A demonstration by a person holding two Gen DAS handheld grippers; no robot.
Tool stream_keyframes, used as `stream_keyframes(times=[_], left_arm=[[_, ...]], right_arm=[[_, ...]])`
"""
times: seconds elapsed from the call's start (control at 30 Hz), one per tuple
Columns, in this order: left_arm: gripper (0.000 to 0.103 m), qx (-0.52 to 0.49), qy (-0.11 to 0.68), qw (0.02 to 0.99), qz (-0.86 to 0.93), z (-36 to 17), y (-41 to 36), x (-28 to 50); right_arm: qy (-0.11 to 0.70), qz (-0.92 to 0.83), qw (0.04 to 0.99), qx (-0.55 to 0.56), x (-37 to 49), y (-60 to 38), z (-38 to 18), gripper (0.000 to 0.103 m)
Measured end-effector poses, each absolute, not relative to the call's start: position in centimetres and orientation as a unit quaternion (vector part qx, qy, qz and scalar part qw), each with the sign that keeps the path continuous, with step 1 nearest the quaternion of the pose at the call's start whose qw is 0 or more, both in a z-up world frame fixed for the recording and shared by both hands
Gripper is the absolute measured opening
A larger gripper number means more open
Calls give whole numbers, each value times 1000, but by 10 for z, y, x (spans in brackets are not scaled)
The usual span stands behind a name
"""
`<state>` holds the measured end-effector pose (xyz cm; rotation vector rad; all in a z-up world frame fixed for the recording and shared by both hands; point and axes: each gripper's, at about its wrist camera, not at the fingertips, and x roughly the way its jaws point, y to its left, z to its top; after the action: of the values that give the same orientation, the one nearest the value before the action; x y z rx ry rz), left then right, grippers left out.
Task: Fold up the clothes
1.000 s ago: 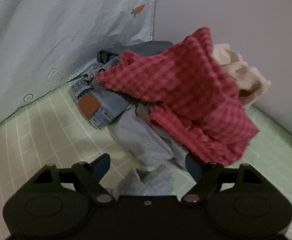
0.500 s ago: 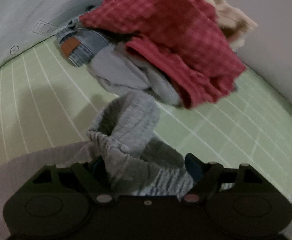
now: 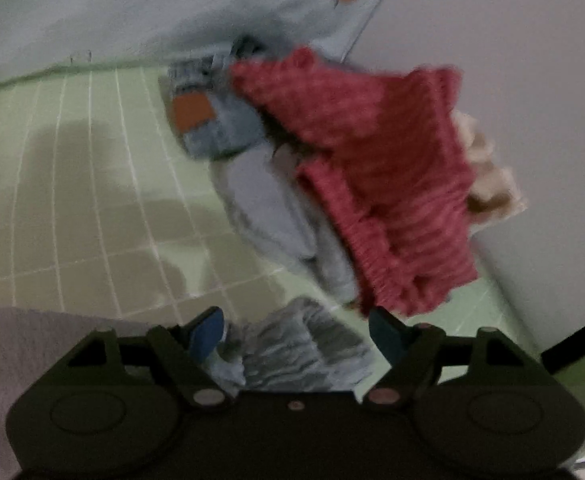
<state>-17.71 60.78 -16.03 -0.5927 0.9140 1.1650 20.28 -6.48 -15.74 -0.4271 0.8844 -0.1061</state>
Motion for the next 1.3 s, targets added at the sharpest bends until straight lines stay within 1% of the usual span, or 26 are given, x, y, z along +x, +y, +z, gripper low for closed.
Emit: stream_keyframes(times=[0.07, 0.1, 0.13, 0.17, 0.2, 0.23, 0.27, 0.3, 0.33, 0.4, 0.53, 0.63, 0.7, 0.73, 0.77, 0.8, 0.83, 0.87, 0.9, 0.93, 0.97, 1.0, 1.03, 1.07, 1.2, 1.3], left_arm=[[90, -267, 410, 702, 518, -160, 609, -178], [89, -266, 410, 704, 515, -160, 610, -179], [81, -265, 408, 709, 510, -160, 611, -179], [74, -264, 405, 716, 503, -159, 611, -178], [57, -263, 402, 723, 497, -157, 611, -177], [45, -257, 400, 728, 494, -155, 611, -175], [9, -248, 400, 731, 494, -151, 611, -172], [3, -238, 400, 734, 494, -147, 611, -169], [2, -229, 400, 737, 494, -143, 611, -166], [2, -224, 379, 750, 494, -129, 613, -166], [2, -236, 304, 772, 506, -85, 622, -179], [2, -235, 244, 788, 514, -54, 627, -185], [2, -231, 214, 795, 519, -42, 631, -184], [3, -233, 212, 788, 528, -43, 636, -181], [7, -235, 217, 777, 543, -46, 642, -177], [18, -235, 229, 764, 556, -51, 646, -173], [34, -232, 248, 749, 569, -57, 650, -168], [40, -232, 264, 738, 576, -64, 652, -165], [46, -239, 271, 736, 572, -71, 650, -166], [47, -248, 271, 739, 565, -76, 647, -168], [50, -259, 271, 740, 558, -82, 643, -172], [56, -273, 273, 739, 552, -88, 638, -177], [58, -286, 278, 734, 550, -96, 633, -182], [60, -298, 285, 728, 548, -104, 627, -186], [60, -342, 311, 701, 543, -137, 605, -193], [60, -367, 313, 689, 541, -152, 589, -195]], right_arm=[[456, -57, 870, -179, 211, -71, -167, 72], [470, -59, 866, -162, 214, -75, -171, 57], [473, -55, 868, -141, 215, -80, -171, 51], [471, -52, 872, -123, 215, -84, -169, 37], [467, -49, 876, -109, 214, -87, -165, 28], [455, -45, 883, -108, 213, -88, -160, 22], [434, -35, 894, -109, 211, -87, -151, 20], [411, -18, 905, -104, 211, -87, -140, 18], [389, 0, 916, -98, 210, -86, -129, 16], [342, 34, 936, -82, 210, -86, -107, 15], [261, 70, 962, 44, 227, -103, -69, 14], [228, 78, 959, 148, 248, -113, -63, 14], [218, 62, 959, 169, 263, -107, -70, 15], [220, 51, 959, 172, 270, -102, -75, 19], [236, 40, 956, 167, 278, -95, -82, 24], [254, 28, 954, 160, 286, -87, -89, 35], [277, 12, 951, 140, 291, -79, -94, 42], [292, 3, 949, 116, 291, -72, -97, 43], [295, 4, 951, 97, 284, -66, -99, 50], [297, 5, 952, 77, 278, -61, -101, 59], [298, 7, 953, 59, 271, -56, -103, 65], [298, 9, 953, 47, 260, -56, -105, 75], [301, 11, 953, 36, 250, -57, -107, 80], [307, 9, 951, 27, 238, -61, -110, 80], [349, -14, 937, 13, 206, -83, -133, 81], [375, -52, 925, 18, 184, -102, -150, 81]])
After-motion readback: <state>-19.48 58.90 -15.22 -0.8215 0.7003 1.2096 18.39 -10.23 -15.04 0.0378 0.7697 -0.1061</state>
